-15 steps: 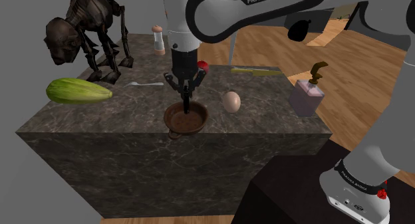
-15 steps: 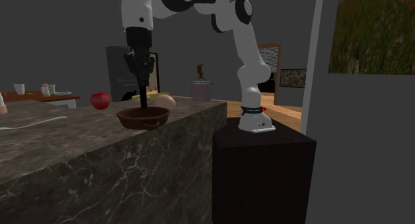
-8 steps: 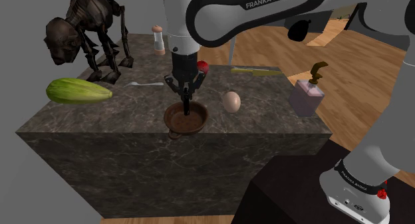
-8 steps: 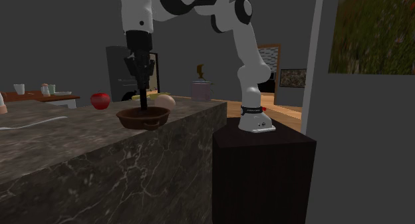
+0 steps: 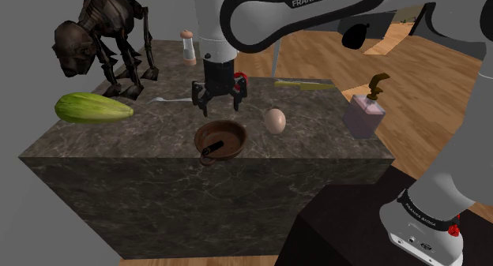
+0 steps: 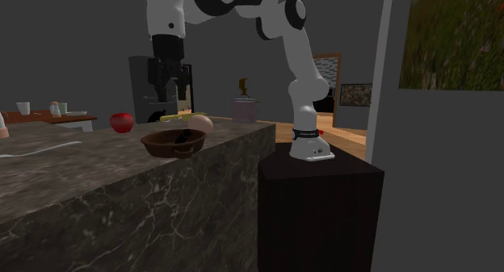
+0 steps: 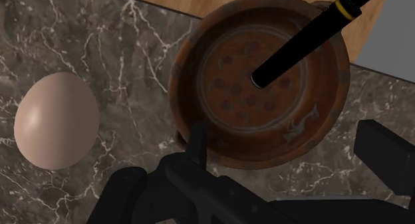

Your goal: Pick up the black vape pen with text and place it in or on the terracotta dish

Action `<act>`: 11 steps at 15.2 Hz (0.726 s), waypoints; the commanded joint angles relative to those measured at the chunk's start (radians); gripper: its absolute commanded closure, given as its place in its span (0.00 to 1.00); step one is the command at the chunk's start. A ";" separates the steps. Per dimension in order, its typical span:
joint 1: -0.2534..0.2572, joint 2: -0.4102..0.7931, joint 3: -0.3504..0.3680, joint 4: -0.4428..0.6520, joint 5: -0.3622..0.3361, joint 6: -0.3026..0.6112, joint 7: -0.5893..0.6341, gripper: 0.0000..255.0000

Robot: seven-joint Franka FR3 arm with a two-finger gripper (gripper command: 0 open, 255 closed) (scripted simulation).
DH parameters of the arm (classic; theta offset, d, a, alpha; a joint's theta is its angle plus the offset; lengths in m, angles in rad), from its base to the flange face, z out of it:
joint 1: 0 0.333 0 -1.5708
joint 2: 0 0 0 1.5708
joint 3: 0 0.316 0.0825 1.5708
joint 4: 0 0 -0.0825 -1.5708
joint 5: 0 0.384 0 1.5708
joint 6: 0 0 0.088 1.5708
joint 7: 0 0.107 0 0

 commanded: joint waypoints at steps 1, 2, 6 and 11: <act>0.001 -0.011 0.004 0.039 0.007 -0.049 -0.003 0.00; 0.003 -0.013 0.005 0.070 0.009 -0.082 -0.005 0.00; 0.005 -0.014 0.006 0.096 0.010 -0.108 -0.006 0.00; 0.005 -0.014 0.006 0.096 0.010 -0.108 -0.006 0.00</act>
